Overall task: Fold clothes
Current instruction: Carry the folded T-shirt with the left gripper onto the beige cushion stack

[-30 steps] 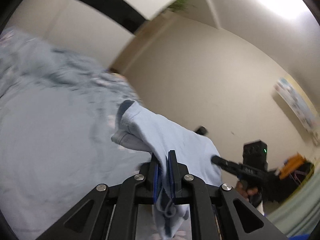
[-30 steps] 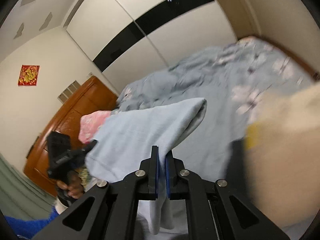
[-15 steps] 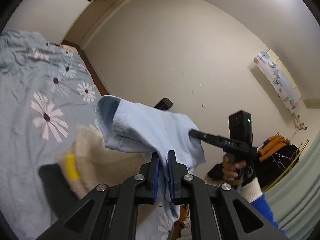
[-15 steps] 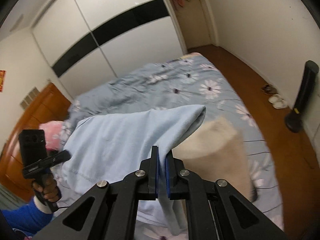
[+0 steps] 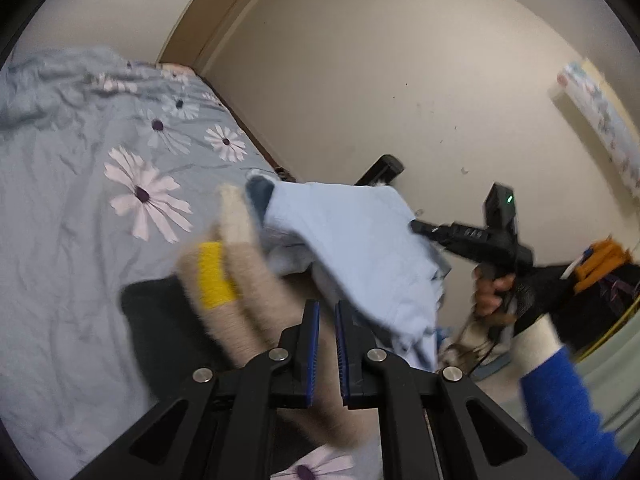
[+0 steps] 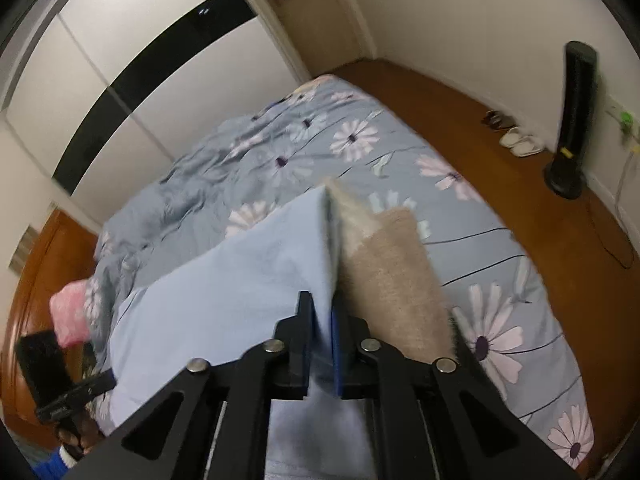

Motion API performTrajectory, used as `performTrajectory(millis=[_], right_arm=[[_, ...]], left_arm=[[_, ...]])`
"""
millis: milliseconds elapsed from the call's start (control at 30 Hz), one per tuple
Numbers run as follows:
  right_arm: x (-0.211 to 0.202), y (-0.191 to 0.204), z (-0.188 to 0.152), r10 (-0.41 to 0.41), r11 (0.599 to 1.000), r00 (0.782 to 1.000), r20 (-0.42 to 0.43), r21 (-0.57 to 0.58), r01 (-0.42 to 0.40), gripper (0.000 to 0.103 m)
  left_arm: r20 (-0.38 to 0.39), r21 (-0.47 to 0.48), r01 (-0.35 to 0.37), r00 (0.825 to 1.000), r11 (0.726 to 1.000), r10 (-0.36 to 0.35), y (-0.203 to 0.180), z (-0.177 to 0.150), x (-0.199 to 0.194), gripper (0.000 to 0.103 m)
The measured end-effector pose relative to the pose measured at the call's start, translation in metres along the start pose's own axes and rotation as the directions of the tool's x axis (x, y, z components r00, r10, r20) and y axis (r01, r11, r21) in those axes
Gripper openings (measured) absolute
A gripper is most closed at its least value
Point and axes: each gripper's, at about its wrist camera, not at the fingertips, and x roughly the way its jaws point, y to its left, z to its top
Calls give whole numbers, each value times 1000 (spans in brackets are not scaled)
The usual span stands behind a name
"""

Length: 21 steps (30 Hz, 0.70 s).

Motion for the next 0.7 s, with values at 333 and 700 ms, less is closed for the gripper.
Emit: performTrajectory(millis=[333, 700], right_arm=[[-61, 21, -3, -187, 980, 969, 162, -33, 195, 17], [-35, 57, -60, -141, 954, 987, 81, -256, 158, 34]], left_arm=[[77, 178, -132, 990, 975, 120, -45, 34, -10, 22], [-25, 318, -176, 981, 932, 194, -77, 1, 48, 38]])
